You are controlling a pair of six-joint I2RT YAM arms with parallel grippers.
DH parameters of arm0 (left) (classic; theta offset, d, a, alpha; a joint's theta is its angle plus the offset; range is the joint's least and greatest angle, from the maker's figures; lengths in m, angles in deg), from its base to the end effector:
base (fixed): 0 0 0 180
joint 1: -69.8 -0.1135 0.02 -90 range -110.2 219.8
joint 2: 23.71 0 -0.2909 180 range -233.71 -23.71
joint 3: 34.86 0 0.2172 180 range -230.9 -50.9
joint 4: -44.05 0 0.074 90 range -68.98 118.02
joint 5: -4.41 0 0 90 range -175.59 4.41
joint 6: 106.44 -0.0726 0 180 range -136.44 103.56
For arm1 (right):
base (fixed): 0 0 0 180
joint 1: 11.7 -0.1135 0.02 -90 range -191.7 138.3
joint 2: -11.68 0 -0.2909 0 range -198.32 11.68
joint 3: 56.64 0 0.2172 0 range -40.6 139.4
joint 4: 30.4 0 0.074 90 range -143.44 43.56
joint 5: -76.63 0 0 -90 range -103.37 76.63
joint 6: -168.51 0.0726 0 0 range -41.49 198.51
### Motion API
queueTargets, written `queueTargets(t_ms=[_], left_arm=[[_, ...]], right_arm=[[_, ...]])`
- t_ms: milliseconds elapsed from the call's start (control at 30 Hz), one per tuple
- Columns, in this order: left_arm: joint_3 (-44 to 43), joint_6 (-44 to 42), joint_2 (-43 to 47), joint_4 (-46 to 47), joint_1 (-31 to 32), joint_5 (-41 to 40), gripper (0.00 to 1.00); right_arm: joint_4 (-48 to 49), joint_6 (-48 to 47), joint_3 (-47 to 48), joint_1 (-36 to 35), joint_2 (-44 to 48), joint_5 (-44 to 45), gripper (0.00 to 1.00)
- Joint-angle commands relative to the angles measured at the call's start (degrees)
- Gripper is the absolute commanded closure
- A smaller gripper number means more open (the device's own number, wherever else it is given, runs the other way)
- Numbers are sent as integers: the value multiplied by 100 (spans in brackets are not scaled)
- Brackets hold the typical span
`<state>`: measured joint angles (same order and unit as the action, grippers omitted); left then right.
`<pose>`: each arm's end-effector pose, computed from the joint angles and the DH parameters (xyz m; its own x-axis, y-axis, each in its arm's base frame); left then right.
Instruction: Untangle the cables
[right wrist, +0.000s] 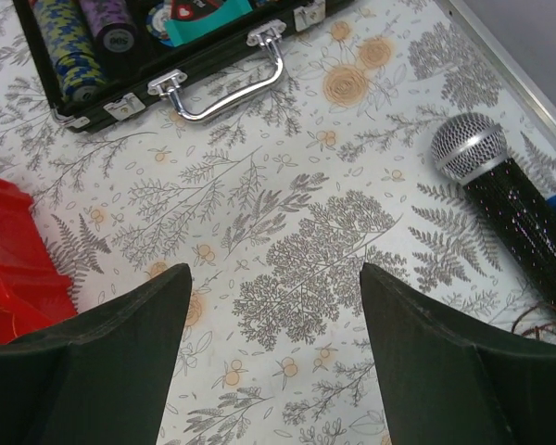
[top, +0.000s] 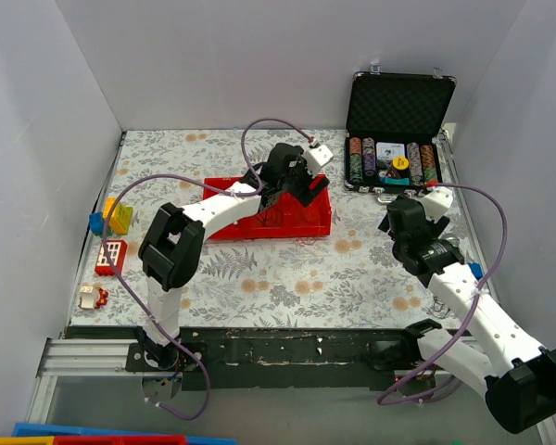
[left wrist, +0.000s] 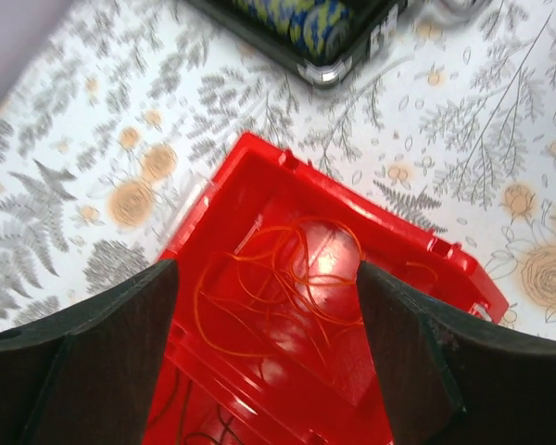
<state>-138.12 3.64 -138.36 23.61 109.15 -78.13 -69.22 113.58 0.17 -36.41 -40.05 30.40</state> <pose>0.3639 -0.3105 0.2580 -0.6282 0.0748 -0.7745 0.5306 0.7693 -0.3560 0.1675 0.0218 0.2909 -0.2861 0.3251 -0.9014 0.4706 0.8671 0.1633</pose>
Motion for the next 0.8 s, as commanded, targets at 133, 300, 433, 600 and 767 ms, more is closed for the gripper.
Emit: queueTargets(t_ms=[133,300,433,600,767], left_arm=[[-219,-864,1075,-955,-68,1510,22],[1046,-1979,1603,-1870,151,2365,22],[2023,-2946,1858,-1670,310,2120,25],[2622,-3720,1912,-1038,380,1873,36],[3078,-4493,1859,-177,398,1715,38]], right_arm=[[-1835,1564,713,115,-725,194,13],[-1633,1512,651,133,-594,44,13],[-1536,1424,572,142,-453,97,13],[-1343,1380,440,142,-330,-43,14],[-1176,1301,361,133,-251,-167,15]])
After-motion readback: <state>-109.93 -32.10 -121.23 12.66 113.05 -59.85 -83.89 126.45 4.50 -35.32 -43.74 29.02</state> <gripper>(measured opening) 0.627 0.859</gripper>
